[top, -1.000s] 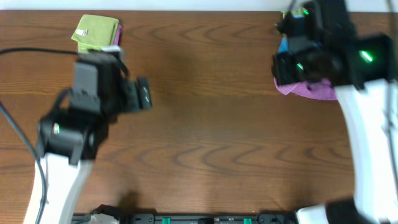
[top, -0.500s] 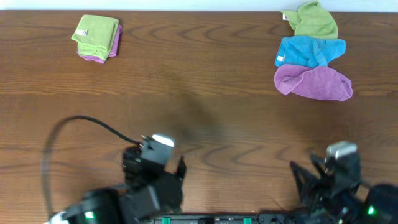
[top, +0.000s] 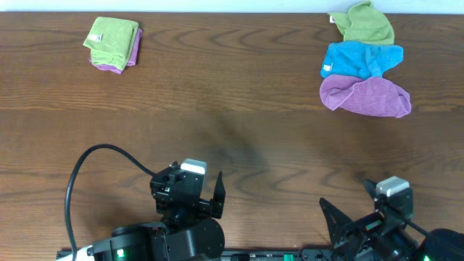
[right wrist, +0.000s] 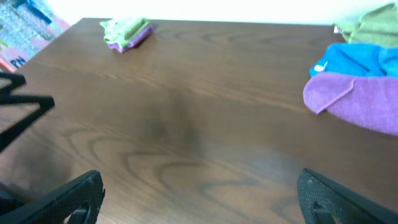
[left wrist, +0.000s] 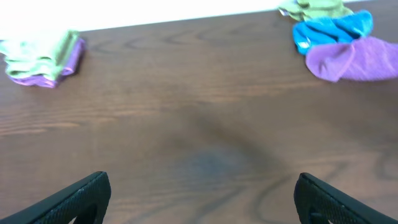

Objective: Fold the cloth

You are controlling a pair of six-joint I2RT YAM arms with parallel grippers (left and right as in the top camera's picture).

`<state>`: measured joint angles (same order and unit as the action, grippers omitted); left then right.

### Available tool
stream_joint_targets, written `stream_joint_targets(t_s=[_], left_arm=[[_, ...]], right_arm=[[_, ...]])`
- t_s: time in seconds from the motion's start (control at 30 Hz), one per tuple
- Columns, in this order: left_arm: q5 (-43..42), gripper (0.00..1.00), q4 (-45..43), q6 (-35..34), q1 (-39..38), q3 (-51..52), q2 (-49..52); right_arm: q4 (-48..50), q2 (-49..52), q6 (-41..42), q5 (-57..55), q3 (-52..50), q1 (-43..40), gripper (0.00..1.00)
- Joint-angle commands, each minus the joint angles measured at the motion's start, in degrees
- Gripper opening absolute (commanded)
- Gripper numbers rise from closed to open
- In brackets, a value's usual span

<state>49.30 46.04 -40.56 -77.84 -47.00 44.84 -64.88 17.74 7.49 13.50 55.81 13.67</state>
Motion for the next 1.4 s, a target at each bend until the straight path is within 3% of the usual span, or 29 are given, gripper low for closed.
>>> stream_joint_targets(t_s=[0.0, 0.13, 0.33, 0.53, 0.8, 0.9, 1.0, 1.07, 1.2, 1.37], left_arm=[[5.3, 0.95, -0.1, -0.6, -0.2, -0.5, -0.3], [3.6, 0.95, 0.0, -0.6, -0.2, -0.5, -0.3], [-6.4, 0.95, 0.0, -0.6, -0.2, -0.5, -0.3], [-6.2, 0.95, 1.9, 4.0, -0.2, -0.4, -0.3], [-5.3, 0.95, 0.5, 4.2, 4.2, 2.8, -0.6], [-8.7, 0.95, -2.6, 5.0, 9.7, 4.6, -0.8], [-16.2, 0.95, -8.0, 10.5, 19.6, 7.7, -0.8], [-27.3, 0.95, -14.0, 19.3, 29.8, 10.3, -0.8], [-42.8, 0.95, -20.0, 28.4, 45.0, 13.3, -0.8], [-47.7, 0.96, -21.2, 31.8, 57.2, 16.0, -2.2]], right_arm=[[-1.5, -0.4, 0.8, 0.5, -0.1, 0.3, 0.99], [-5.4, -0.4, 0.8, 0.5, -0.1, 0.3, 0.99], [-11.3, -0.4, 0.8, 0.5, -0.1, 0.3, 0.99], [-14.1, -0.4, 0.8, 0.5, -0.1, 0.3, 0.99], [-14.5, -0.4, 0.8, 0.5, -0.1, 0.3, 0.99], [-14.5, -0.4, 0.8, 0.5, -0.1, 0.3, 0.99], [-14.5, -0.4, 0.8, 0.5, -0.1, 0.3, 0.99], [-14.5, -0.4, 0.8, 0.5, -0.1, 0.3, 0.99], [-14.5, -0.4, 0.8, 0.5, -0.1, 0.3, 0.99], [-14.5, -0.4, 0.8, 0.5, -0.1, 0.3, 0.99]])
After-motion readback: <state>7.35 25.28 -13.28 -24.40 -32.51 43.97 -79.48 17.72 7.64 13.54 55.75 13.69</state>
